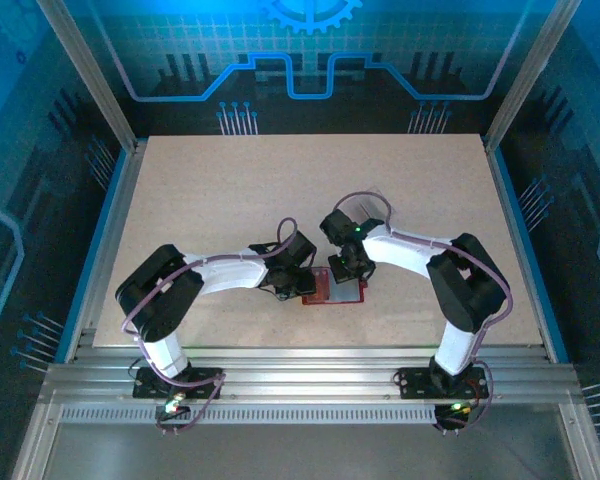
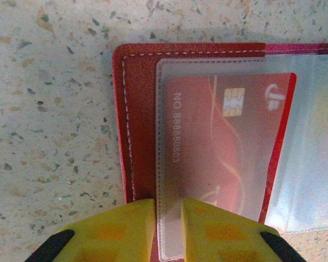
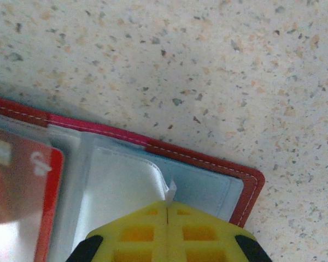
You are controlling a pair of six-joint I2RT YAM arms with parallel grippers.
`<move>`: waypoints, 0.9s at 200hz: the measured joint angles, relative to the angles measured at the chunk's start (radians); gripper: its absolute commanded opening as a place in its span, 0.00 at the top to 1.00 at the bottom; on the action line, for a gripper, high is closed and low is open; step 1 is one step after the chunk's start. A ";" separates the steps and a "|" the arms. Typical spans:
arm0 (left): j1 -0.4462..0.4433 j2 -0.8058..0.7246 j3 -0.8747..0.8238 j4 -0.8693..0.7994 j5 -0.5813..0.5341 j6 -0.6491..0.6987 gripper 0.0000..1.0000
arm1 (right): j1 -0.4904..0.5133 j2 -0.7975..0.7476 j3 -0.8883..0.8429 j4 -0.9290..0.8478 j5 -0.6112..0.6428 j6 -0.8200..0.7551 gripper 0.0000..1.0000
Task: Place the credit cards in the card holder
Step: Flip over the card slot in the card holder.
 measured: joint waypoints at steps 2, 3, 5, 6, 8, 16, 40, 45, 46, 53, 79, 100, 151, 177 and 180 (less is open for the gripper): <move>0.000 0.000 0.000 0.000 0.000 -0.002 0.77 | 0.002 0.000 0.003 -0.002 0.000 0.000 1.00; 0.000 0.000 0.000 0.000 0.000 -0.002 0.77 | 0.002 0.000 0.004 -0.002 0.000 0.000 1.00; 0.000 0.000 -0.001 0.001 0.000 -0.002 0.77 | 0.003 0.000 0.007 -0.004 0.000 0.000 1.00; 0.000 0.000 -0.001 0.001 0.000 -0.002 0.78 | 0.003 0.000 0.008 -0.005 0.000 0.000 1.00; 0.000 0.000 -0.001 0.001 0.000 -0.003 0.77 | 0.005 0.000 0.011 -0.006 0.000 0.000 1.00; 0.000 0.000 -0.002 0.003 0.000 -0.009 0.77 | 0.010 0.000 0.024 -0.014 -0.001 -0.001 1.00; -0.007 0.000 -0.006 0.023 0.000 -0.015 0.77 | 0.017 -0.006 0.055 -0.024 -0.029 -0.001 1.00; -0.009 0.000 -0.006 0.026 0.000 -0.016 0.77 | 0.017 -0.007 0.061 -0.025 -0.038 0.000 1.00; -0.010 0.000 -0.006 0.027 0.000 -0.016 0.77 | 0.017 -0.008 0.062 -0.025 -0.039 0.000 1.00; -0.011 0.000 -0.006 0.031 0.000 -0.016 0.77 | 0.017 -0.008 0.068 -0.025 -0.055 0.000 1.00; -0.018 0.000 -0.008 0.041 0.000 -0.017 0.77 | 0.017 -0.008 0.077 -0.018 -0.127 0.006 0.91; -0.022 0.000 -0.009 0.045 0.000 -0.025 0.77 | 0.017 -0.007 0.077 0.004 -0.199 0.027 0.87; -0.024 -0.049 -0.058 0.055 -0.007 -0.063 0.71 | 0.008 -0.004 0.075 0.083 -0.340 0.089 0.81; -0.029 -0.085 -0.084 0.043 -0.009 -0.069 0.67 | 0.006 -0.002 0.075 0.117 -0.385 0.105 0.80; -0.029 -0.090 -0.088 0.043 -0.009 -0.069 0.67 | 0.006 0.000 0.075 0.120 -0.389 0.107 0.80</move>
